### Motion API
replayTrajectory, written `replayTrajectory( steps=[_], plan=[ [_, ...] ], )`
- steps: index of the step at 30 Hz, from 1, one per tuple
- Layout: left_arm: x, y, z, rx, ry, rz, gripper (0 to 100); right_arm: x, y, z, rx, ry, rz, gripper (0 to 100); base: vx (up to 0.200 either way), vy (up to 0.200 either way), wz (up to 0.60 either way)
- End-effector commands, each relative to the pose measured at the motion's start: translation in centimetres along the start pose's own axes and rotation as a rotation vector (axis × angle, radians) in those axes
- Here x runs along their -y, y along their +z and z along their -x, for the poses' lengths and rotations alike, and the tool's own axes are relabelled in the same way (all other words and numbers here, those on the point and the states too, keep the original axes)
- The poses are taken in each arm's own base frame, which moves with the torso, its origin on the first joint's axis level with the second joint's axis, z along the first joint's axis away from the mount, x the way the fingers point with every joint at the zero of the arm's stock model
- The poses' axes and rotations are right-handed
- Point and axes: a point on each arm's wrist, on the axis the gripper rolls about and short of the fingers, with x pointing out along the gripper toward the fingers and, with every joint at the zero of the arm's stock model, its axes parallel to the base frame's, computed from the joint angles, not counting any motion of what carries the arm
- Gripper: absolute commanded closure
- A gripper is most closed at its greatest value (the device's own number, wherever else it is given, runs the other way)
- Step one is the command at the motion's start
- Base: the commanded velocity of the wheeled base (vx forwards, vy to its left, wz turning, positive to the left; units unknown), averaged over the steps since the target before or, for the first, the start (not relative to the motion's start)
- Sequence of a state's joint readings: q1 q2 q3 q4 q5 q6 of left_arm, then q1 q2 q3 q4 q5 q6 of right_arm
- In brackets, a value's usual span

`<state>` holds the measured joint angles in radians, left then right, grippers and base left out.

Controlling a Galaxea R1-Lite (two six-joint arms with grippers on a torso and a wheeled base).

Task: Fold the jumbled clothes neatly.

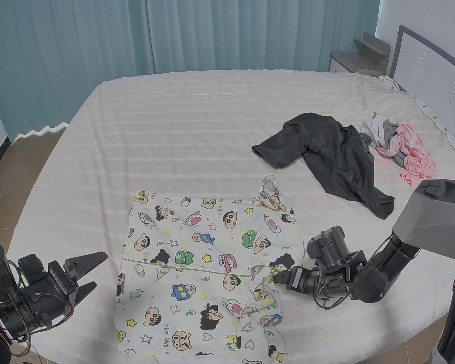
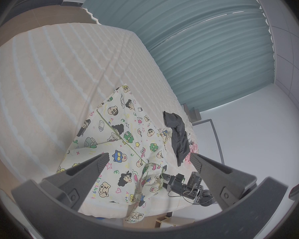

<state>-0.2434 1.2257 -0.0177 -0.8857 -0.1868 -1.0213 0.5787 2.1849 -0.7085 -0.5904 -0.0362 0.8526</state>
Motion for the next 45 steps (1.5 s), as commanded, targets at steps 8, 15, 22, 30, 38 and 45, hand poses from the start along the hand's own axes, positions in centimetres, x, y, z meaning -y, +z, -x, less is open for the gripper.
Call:
replayTrajectory(
  steps=[8,15,22,30,38,45],
  plan=[
    [-0.3,-0.2,0.1,-0.007,0.010,0.002,0,-5.2,-0.5,-1.4,-0.029,0.076,0.070,0,0.000,0.000,0.00],
    [-0.3,-0.2,0.1,-0.008,0.012,0.003,0,-5.7,-0.3,-2.3,-0.024,0.086,0.070,0,0.000,0.000,0.00],
    [-0.3,-0.2,0.1,-0.012,0.019,0.004,0,-6.2,-0.4,-2.4,-0.025,0.097,0.075,100,0.000,0.000,0.00],
    [-0.3,-0.2,0.1,-0.011,0.016,0.004,0,-5.9,-0.6,-2.2,-0.028,0.087,0.063,100,0.000,0.000,0.00],
    [-0.3,-0.2,0.1,-0.009,0.019,0.003,0,-5.1,-0.5,-0.4,-0.005,0.063,0.058,100,0.000,0.000,0.00],
    [-0.4,-0.2,0.1,-0.011,0.020,0.001,0,-3.1,1.2,2.7,0.053,0.032,0.023,100,0.000,0.000,0.00]
  ],
)
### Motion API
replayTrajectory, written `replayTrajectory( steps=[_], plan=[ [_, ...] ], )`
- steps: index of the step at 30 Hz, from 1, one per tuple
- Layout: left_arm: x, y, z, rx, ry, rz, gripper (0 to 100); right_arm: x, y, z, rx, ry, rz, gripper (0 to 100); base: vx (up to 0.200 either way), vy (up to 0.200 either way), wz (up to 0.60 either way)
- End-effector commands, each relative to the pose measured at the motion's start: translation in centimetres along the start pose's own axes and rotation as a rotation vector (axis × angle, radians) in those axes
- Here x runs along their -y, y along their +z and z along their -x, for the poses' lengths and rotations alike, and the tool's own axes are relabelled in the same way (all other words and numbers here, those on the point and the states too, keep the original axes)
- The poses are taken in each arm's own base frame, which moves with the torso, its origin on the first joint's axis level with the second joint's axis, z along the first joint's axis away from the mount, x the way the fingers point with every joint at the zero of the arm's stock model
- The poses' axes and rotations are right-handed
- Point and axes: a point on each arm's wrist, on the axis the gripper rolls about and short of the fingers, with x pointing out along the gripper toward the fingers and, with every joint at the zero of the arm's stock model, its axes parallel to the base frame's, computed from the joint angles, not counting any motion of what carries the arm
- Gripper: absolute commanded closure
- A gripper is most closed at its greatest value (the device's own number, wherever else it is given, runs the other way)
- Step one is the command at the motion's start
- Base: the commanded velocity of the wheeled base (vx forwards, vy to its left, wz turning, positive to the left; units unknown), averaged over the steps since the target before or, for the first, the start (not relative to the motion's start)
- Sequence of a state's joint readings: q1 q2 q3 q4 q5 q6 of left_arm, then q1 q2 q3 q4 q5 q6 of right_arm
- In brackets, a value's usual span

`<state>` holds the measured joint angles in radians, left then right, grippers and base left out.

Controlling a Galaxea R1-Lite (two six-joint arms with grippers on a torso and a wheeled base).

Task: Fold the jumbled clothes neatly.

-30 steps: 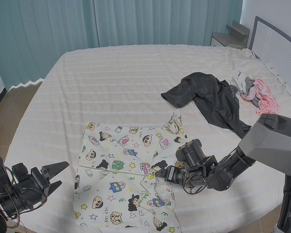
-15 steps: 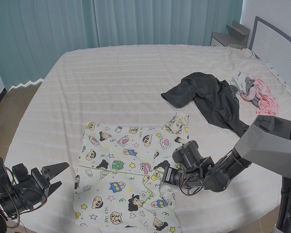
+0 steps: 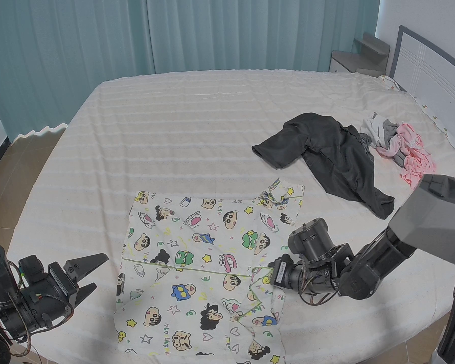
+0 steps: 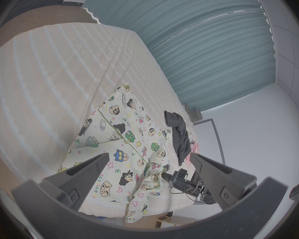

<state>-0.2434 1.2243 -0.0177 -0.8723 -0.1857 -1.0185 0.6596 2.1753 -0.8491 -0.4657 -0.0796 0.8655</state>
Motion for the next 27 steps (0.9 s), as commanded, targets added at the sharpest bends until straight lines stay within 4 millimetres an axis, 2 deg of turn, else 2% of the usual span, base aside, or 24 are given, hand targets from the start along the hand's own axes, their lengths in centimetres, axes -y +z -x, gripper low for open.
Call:
replayTrajectory(
  steps=[1,2,7,13,20,27],
  plan=[
    [-0.2,-0.2,0.1,-0.006,0.009,0.002,0,1.0,1.3,2.5,0.041,0.003,-0.024,100,0.000,0.000,0.00],
    [-0.2,-0.2,0.1,-0.006,0.009,0.002,0,1.9,1.8,3.6,0.055,-0.007,-0.030,100,0.000,0.000,0.00],
    [-0.3,-0.2,0.1,-0.007,0.010,-0.001,0,4.3,2.1,5.2,0.061,-0.049,-0.028,100,0.000,0.000,0.00],
    [-0.2,-0.2,0.1,-0.007,0.008,-0.007,0,6.8,2.3,6.0,0.061,-0.107,-0.042,100,0.000,0.000,0.00],
    [-0.3,-0.2,0.0,-0.011,0.014,-0.026,0,9.1,4.0,7.5,0.117,-0.147,-0.077,100,0.000,0.000,0.00],
    [-0.4,-0.2,-0.4,-0.024,0.029,-0.080,0,12.6,5.3,8.4,0.141,-0.235,-0.067,100,0.000,0.000,0.00]
  ],
)
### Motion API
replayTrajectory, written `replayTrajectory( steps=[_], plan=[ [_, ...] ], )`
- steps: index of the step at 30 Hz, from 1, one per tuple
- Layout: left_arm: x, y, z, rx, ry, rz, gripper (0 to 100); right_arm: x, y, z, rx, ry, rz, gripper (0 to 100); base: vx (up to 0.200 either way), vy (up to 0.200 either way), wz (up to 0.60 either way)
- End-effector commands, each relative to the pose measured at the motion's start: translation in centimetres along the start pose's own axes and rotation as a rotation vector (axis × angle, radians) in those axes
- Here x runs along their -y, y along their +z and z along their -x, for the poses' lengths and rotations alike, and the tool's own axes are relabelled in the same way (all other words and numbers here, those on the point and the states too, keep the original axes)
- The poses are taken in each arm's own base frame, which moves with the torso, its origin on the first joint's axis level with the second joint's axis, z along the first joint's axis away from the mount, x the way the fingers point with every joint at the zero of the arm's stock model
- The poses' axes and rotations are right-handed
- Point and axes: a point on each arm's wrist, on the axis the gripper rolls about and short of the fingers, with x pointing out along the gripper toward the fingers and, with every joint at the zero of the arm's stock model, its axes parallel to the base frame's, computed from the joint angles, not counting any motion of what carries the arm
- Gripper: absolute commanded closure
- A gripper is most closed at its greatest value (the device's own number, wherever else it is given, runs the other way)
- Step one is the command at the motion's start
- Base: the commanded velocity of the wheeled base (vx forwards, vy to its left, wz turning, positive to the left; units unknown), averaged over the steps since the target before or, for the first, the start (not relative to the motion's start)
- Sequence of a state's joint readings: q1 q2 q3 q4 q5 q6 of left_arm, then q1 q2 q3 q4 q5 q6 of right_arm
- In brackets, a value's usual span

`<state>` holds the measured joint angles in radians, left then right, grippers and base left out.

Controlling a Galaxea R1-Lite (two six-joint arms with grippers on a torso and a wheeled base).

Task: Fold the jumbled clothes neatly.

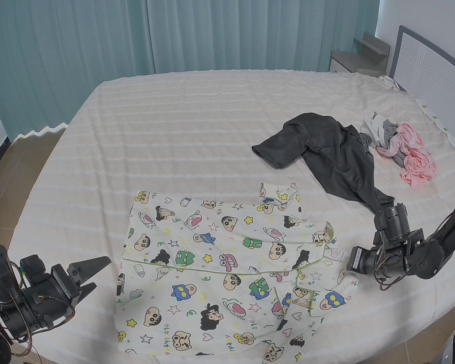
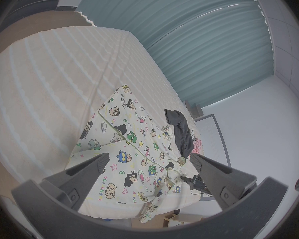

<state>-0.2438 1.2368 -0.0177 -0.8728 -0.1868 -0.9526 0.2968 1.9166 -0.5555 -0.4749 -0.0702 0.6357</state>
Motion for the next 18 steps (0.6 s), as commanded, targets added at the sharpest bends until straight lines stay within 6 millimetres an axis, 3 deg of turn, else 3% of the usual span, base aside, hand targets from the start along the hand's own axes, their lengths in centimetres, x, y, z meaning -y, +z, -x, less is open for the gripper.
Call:
replayTrajectory(
  steps=[1,10,18],
  plan=[
    [-0.3,-0.2,-0.2,-0.017,0.018,-0.017,0,2.2,1.1,0.3,0.028,-0.047,-0.022,100,0.000,0.000,0.00],
    [0.0,-0.4,-0.8,-0.048,0.009,-0.029,0,4.6,2.8,-0.3,0.077,-0.070,0.025,100,0.000,0.000,0.00],
    [0.4,0.1,-2.1,-0.054,0.019,-0.086,0,6.1,2.3,-1.7,0.048,-0.118,0.039,100,0.000,0.000,0.00]
  ],
)
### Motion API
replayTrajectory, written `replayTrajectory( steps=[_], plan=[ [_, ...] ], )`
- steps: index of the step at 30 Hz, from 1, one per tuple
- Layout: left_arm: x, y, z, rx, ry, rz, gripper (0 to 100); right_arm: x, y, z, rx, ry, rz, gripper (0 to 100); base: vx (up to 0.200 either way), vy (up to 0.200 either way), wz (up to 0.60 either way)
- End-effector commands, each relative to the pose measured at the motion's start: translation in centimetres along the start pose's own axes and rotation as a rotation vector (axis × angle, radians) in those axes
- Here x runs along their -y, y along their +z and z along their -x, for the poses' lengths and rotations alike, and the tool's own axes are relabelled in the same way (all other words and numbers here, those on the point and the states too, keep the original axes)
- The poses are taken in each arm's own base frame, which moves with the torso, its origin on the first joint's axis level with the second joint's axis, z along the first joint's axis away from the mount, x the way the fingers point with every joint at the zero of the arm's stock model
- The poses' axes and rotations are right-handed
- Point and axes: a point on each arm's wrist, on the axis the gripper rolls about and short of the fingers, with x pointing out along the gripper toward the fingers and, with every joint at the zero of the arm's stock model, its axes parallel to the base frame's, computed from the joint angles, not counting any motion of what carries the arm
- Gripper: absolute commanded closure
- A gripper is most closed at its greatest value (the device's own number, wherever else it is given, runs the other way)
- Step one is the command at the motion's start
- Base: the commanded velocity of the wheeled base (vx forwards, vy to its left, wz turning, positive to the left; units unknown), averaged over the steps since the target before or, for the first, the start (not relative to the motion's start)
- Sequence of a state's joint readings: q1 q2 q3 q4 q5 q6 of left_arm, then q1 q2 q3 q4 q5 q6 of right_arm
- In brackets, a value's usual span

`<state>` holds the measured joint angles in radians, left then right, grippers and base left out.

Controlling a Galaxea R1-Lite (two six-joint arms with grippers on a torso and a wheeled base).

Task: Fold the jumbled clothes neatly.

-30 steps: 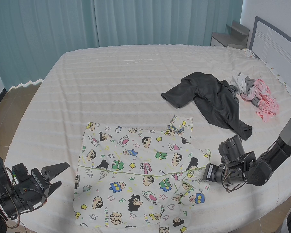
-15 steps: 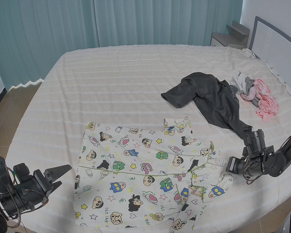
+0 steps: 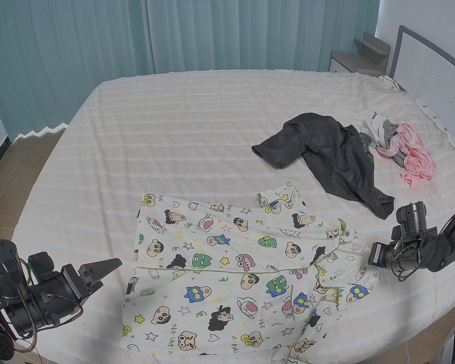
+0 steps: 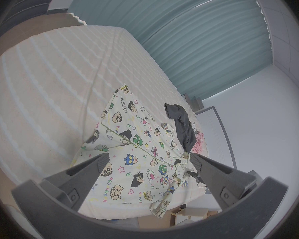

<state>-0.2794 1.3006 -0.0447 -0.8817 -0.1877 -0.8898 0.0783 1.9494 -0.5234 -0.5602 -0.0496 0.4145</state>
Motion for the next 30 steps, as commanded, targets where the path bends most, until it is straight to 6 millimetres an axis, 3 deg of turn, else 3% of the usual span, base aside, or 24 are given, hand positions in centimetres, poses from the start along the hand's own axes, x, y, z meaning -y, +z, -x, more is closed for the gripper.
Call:
replayTrajectory(
  steps=[1,5,12,13,20,23,30],
  plan=[
    [0.2,0.4,-1.0,-0.008,0.015,-0.024,0,0.8,-0.3,-1.3,-0.008,-0.020,-0.019,100,0.000,0.000,0.00],
    [0.7,1.0,-1.5,0.005,-0.002,-0.027,0,1.6,0.2,-2.2,0.053,-0.019,-0.043,100,0.000,0.000,0.00],
    [1.0,1.6,-3.1,-0.004,0.013,-0.026,0,2.7,-0.9,-2.2,0.021,-0.042,-0.062,100,0.000,0.000,0.00],
    [0.9,1.6,-3.4,-0.011,0.024,-0.021,0,2.9,-0.8,-2.1,0.025,-0.044,-0.075,0,0.000,0.000,0.00],
    [-0.2,1.0,-4.8,-0.067,0.089,-0.006,0,3.4,-0.5,-0.3,0.070,0.017,-0.115,0,0.000,0.000,0.00],
    [-0.9,0.3,-4.5,-0.104,0.118,0.006,0,3.2,-0.3,2.2,0.122,0.076,-0.171,0,0.000,0.000,0.00],
    [-1.4,-1.0,-3.8,-0.161,0.131,0.012,0,2.0,-2.9,5.3,0.060,0.203,-0.115,0,0.000,0.000,0.00]
  ],
)
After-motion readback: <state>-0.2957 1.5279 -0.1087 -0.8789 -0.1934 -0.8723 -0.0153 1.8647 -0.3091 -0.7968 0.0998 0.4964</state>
